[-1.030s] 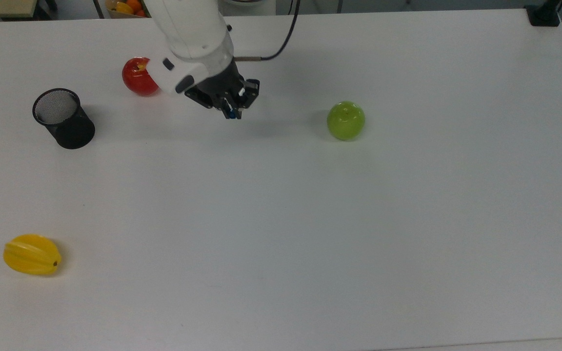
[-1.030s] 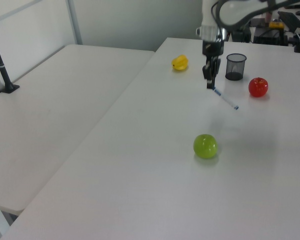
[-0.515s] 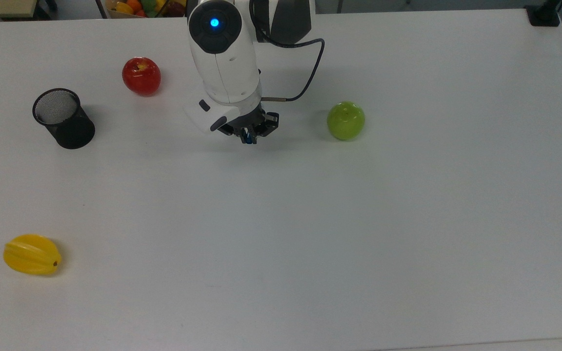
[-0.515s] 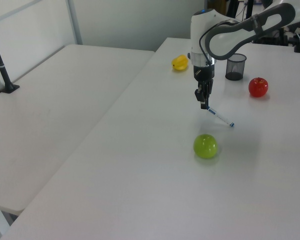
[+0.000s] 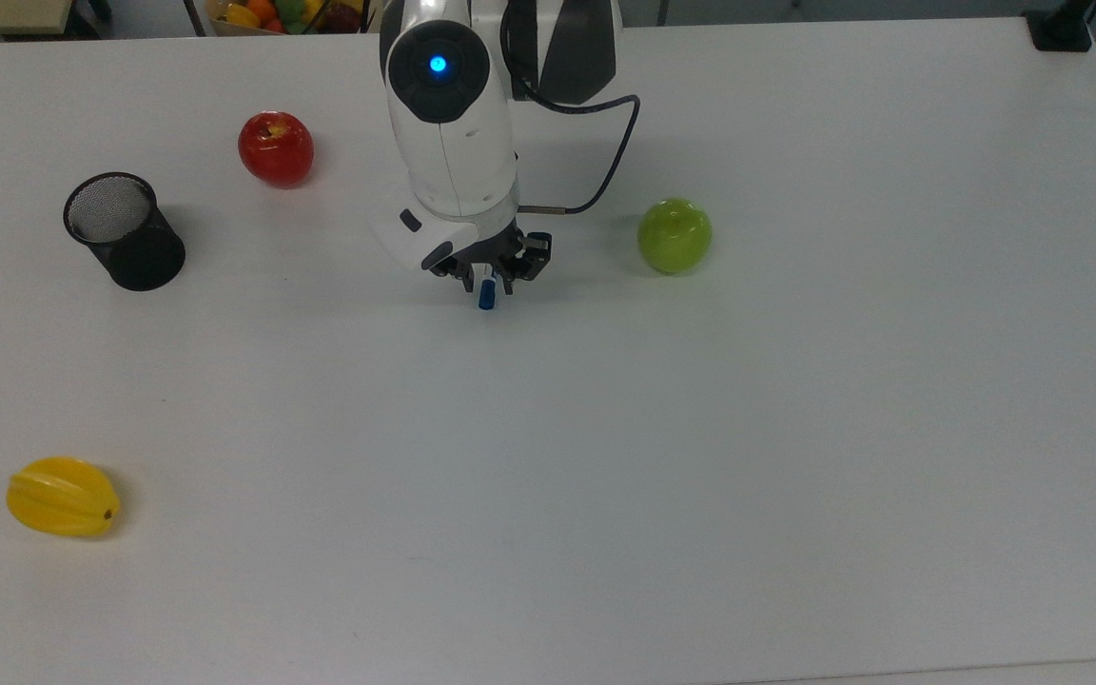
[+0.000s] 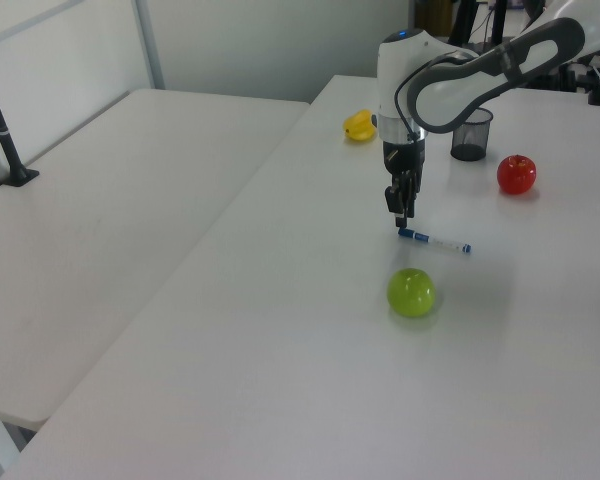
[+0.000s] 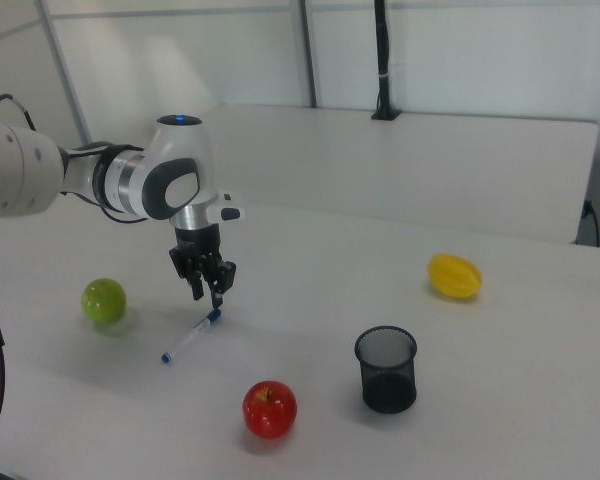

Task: Take marker pen
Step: 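Open the gripper to release the marker and raise it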

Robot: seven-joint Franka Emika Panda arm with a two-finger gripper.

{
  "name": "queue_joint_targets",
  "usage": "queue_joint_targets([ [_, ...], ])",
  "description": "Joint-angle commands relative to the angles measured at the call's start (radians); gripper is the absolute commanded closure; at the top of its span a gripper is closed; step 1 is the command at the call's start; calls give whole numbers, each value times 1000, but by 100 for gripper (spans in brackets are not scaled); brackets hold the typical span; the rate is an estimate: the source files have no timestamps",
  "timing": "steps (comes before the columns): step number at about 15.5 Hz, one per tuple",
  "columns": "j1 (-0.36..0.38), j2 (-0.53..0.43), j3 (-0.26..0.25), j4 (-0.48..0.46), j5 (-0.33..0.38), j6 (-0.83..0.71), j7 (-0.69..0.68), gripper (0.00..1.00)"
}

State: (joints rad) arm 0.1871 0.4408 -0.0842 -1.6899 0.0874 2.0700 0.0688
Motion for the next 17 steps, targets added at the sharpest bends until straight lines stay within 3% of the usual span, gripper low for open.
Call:
queue_joint_targets([
  [1,15,-2,-11,-4,-23,21,34,39],
  [3,15,-7,-11,-2,-23,18,48,29],
  [6,9,-40,-11,-1,-51,9,117,1],
  [12,-50,-157,3,3,-63,-99,140,0],
  [17,-248,-299,133,4,-61,-220,132,0],
])
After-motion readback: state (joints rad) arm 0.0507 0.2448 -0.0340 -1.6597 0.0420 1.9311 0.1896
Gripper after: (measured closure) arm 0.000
